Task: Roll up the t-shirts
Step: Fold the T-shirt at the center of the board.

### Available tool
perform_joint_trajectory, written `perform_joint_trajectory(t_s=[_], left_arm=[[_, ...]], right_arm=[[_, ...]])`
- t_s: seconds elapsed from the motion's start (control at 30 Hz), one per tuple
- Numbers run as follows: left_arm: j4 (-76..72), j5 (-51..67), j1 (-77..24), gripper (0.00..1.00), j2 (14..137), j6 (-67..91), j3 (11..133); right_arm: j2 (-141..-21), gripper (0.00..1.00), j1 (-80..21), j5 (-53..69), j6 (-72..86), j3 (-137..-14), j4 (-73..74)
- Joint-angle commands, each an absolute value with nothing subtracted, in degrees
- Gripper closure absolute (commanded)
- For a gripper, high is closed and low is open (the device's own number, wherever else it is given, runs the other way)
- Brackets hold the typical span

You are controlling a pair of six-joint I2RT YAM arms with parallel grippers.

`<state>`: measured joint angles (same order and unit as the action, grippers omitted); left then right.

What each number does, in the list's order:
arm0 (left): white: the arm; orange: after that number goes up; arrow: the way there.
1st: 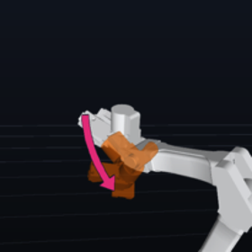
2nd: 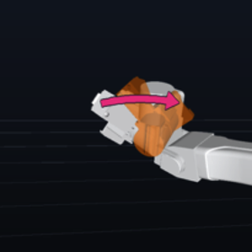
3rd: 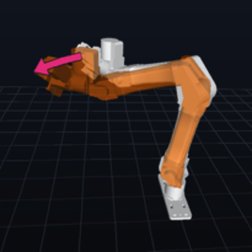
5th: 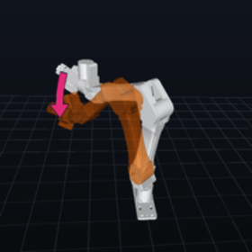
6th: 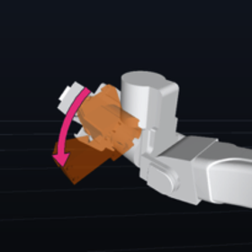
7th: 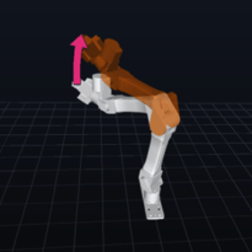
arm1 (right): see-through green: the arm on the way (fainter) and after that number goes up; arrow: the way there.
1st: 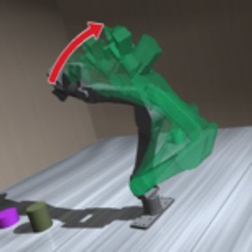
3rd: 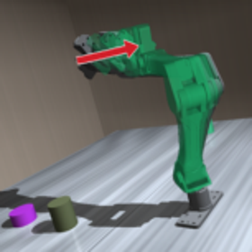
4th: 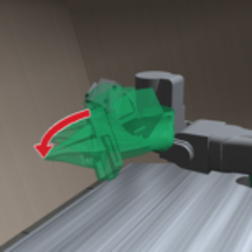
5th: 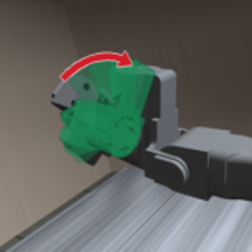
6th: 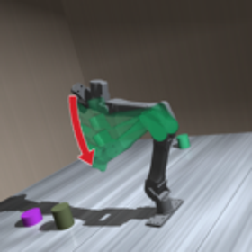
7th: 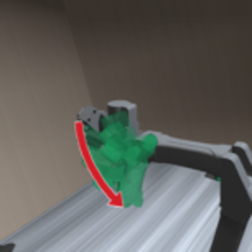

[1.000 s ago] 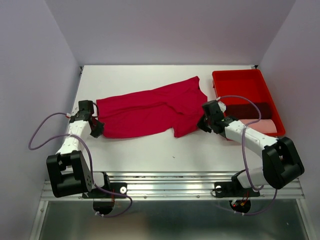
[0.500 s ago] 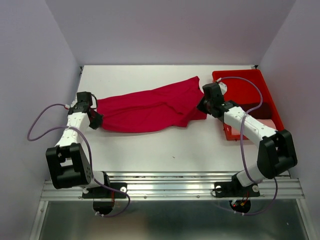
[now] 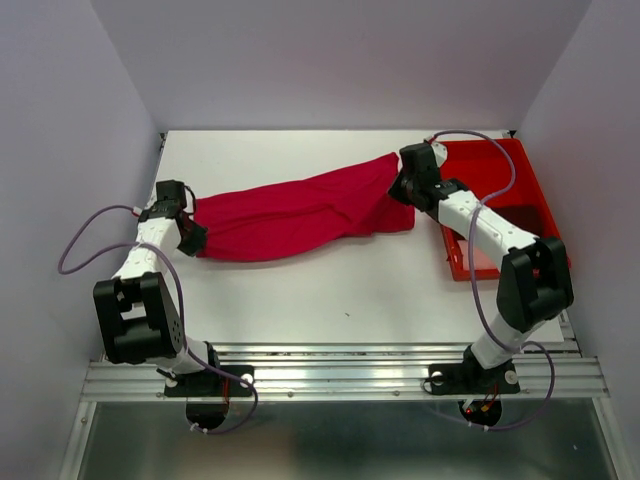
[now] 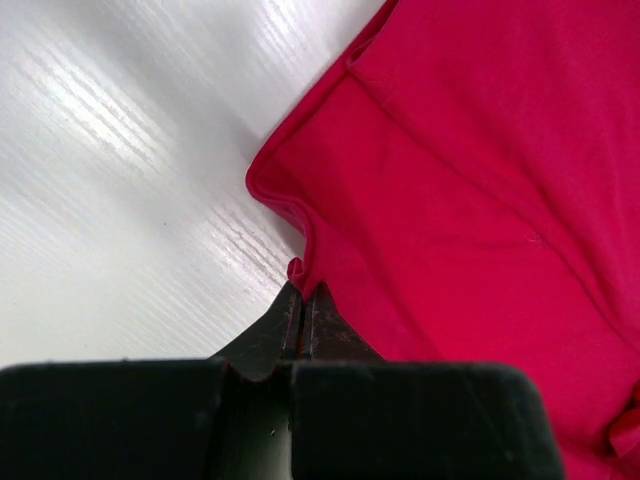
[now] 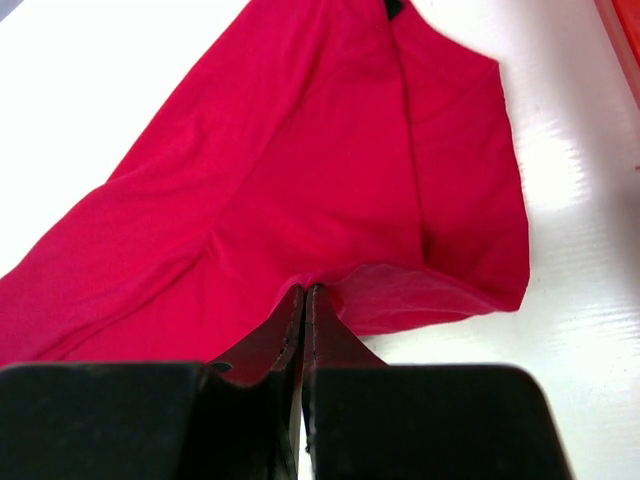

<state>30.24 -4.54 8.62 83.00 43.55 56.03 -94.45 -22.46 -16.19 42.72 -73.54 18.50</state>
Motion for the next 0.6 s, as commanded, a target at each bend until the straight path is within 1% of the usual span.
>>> perform_joint_trajectory(t_s=[0.0, 0.3, 0.57], left_arm=[[30.4, -5.8, 8.4, 1.0, 83.7, 43.9, 59.1], [30.2, -6.6, 8.9, 1.0, 85.9, 45.1, 60.6], [29.4, -6.5, 9.7, 1.0, 89.0, 45.3, 61.3]], right_arm=[[-96.5, 0.99, -21.3, -17.5, 40.9, -78.2, 15.4], [-103.3, 0.99, -19.6, -15.7, 39.1, -83.9, 14.8], [-106.7, 0.99, -18.5, -14.4, 38.1, -86.9, 14.3]])
